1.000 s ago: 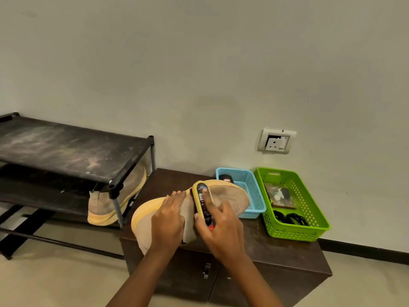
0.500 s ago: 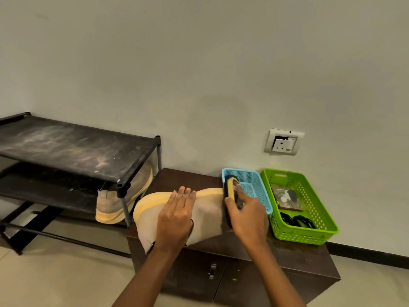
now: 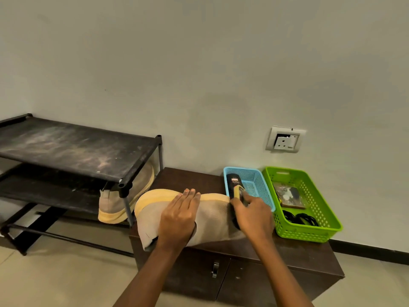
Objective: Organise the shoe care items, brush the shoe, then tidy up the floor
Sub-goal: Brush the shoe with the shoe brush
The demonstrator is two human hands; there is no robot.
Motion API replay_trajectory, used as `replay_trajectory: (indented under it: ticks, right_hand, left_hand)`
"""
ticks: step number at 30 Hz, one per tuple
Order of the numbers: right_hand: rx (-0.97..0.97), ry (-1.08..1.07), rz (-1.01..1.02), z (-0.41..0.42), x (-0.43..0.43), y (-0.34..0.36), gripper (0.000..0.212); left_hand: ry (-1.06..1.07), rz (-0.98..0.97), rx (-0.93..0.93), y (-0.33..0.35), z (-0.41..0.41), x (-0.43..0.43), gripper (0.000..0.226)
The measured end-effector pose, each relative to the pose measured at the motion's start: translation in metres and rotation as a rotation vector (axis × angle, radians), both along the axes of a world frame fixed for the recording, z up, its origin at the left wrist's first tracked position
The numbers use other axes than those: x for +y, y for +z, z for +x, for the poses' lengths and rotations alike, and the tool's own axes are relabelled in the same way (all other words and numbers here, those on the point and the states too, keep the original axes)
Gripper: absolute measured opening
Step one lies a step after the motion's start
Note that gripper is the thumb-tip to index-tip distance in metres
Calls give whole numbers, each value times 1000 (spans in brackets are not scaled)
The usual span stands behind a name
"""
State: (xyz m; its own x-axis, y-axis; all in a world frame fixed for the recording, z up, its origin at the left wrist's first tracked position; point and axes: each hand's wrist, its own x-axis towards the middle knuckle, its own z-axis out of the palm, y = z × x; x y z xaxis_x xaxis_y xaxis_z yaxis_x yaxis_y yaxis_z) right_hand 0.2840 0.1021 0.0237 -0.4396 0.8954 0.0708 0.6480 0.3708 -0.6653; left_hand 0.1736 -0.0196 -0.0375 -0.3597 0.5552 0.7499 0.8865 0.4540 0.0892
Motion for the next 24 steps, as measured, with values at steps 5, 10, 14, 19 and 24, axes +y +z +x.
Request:
replay_trajectory:
  ticks: [5, 10, 14, 19, 24]
  right_hand:
    - [21, 241, 151, -19, -36, 2, 45]
    - [27, -62, 126, 10, 15, -10, 44]
    - [102, 67, 199, 7, -3, -17, 54]
    - [128, 447, 427, 2, -47, -21, 62]
    - [118, 45, 397, 16, 15, -21, 59]
  left_hand:
    - [59, 30, -60, 1, -4, 0, 29]
    - [173, 118, -165, 8, -8, -7, 33]
    - [214, 111, -410, 11, -6, -6, 45]
    - [259, 208, -641, 18, -2, -5, 38]
    - [321, 236, -676, 24, 1, -4, 48]
